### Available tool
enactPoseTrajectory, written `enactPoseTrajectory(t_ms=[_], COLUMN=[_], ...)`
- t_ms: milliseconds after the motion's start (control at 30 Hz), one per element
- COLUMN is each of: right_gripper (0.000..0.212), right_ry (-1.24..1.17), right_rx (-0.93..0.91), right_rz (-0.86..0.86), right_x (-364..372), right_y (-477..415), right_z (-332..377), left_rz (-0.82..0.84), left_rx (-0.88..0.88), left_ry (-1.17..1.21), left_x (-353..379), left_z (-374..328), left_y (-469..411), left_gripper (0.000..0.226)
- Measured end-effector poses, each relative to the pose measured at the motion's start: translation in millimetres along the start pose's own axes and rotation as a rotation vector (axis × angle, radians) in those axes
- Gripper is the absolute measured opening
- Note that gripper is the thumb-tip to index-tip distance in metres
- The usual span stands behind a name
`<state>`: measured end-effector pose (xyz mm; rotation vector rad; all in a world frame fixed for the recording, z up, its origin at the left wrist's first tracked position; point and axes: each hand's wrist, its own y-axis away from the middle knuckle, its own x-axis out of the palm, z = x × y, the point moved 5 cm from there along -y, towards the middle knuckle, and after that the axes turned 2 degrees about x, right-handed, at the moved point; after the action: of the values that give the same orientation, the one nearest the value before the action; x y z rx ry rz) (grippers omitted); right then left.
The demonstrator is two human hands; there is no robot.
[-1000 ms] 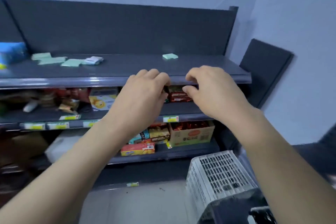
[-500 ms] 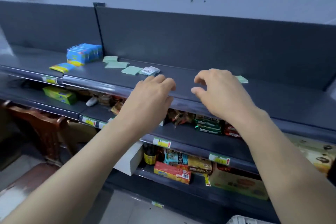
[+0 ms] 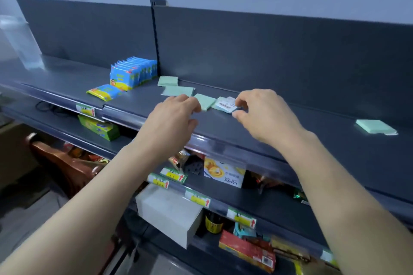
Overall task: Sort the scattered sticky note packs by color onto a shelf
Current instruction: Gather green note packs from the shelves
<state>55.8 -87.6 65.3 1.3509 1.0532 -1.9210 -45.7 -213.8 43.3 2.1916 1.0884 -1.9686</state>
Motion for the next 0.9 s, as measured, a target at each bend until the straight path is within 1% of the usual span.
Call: enactPoseTrajectory(t_ms=[200,367,500,633,800,900], right_gripper=[0.014,0.021,0.024,0.025,0.034,0.038], right_ry=[0.010,0.022,0.014,0.024,0.059,0.064], right_rx=[0.105,0.180,0.199,0.187,0.175,0.187], right_rz=[0.006,0.041,0.072,0.119,0.202,0.316], right_x=[26,48,64,78,95,110], right_y=[-77,-121,-156,-191,-232,-249], right_z=[16,10,0,-15,-37,-49], left_rz=[0.090,0.222,0.312,0.410,0.659,0.800], left_rx=[0.009,-0.011,-0.012,0.008,-0.007,-0.009], left_ry=[0.018,0.066,0.104,0.096,0.077,0.031], left_x=[21,60,90,119,149,158], left_z=[76,111,126,128,130,128], left_y=[-72,-114,-145,-179,-211,-226], left_gripper=[0.023,0.024,0.030,0.046,0.069,0.089])
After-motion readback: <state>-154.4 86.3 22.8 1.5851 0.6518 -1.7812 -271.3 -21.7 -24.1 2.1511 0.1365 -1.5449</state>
